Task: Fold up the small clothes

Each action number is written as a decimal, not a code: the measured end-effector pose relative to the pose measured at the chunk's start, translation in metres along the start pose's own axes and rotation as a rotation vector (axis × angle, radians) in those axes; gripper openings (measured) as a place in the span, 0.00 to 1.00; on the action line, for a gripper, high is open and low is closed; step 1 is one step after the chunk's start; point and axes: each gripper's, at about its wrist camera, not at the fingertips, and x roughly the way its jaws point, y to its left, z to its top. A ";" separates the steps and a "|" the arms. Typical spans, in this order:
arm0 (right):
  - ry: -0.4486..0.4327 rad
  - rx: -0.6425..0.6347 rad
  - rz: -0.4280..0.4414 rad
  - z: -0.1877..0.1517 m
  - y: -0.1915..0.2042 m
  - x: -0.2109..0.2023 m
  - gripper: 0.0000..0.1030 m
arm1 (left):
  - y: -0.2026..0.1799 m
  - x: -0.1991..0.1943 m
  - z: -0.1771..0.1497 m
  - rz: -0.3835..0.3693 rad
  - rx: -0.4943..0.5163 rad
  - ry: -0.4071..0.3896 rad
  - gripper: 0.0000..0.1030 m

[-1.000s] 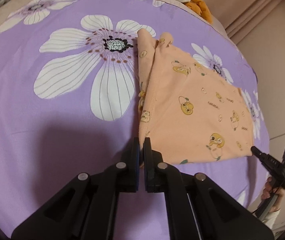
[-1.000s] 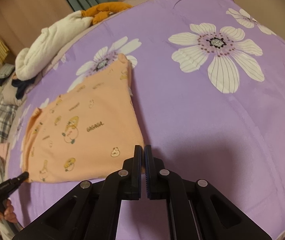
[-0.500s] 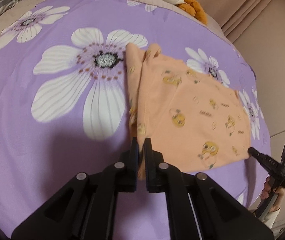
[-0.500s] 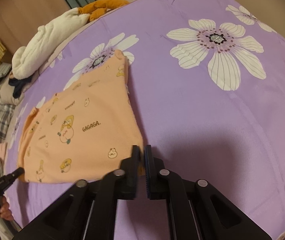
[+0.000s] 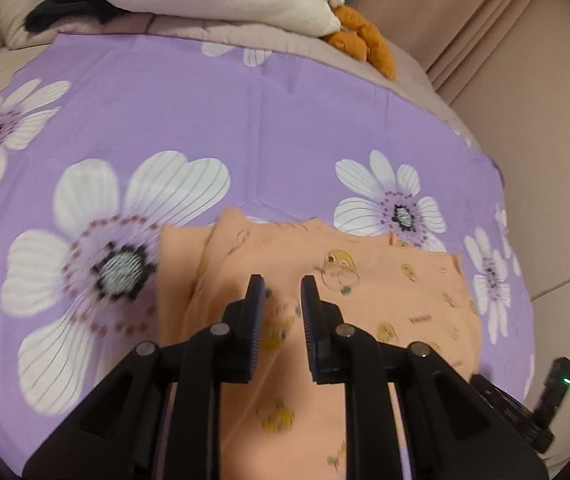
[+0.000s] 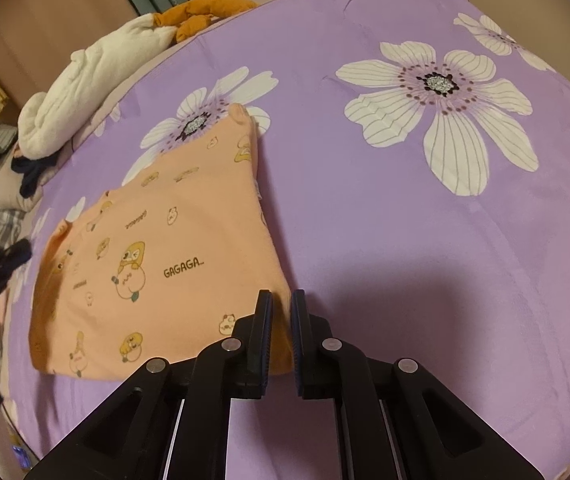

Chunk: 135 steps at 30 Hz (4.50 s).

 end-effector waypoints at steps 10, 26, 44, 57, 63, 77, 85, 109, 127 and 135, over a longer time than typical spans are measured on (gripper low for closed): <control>-0.015 -0.005 -0.037 0.001 -0.001 -0.001 0.18 | 0.045 0.034 0.012 0.142 -0.037 0.010 0.13; -0.001 0.011 -0.031 -0.017 0.002 -0.010 0.49 | 0.061 -0.040 -0.068 0.017 -0.118 -0.008 0.63; 0.010 0.114 0.146 -0.030 0.003 0.004 0.50 | 0.044 -0.023 -0.115 -0.028 -0.110 0.018 0.55; -0.124 0.079 0.190 -0.015 0.016 -0.024 0.06 | 0.022 -0.054 -0.121 -0.062 -0.091 -0.025 0.06; -0.152 0.062 0.208 -0.024 0.015 -0.053 0.06 | 0.008 -0.075 -0.140 -0.049 -0.070 0.007 0.06; -0.132 -0.030 0.123 -0.033 0.024 -0.053 0.06 | 0.011 -0.071 -0.173 0.032 -0.100 0.087 0.12; -0.159 -0.190 0.166 -0.018 0.068 -0.065 0.06 | 0.012 -0.091 -0.170 0.034 -0.121 0.071 0.13; 0.137 -0.575 0.240 -0.062 0.169 -0.008 0.06 | 0.062 -0.158 -0.176 0.147 -0.262 -0.053 0.20; 0.214 -0.480 0.230 -0.071 0.159 0.018 0.06 | 0.044 -0.148 -0.176 0.147 -0.190 -0.029 0.22; 0.213 -0.467 0.219 -0.066 0.156 0.006 0.06 | 0.041 -0.146 -0.171 0.153 -0.164 -0.028 0.28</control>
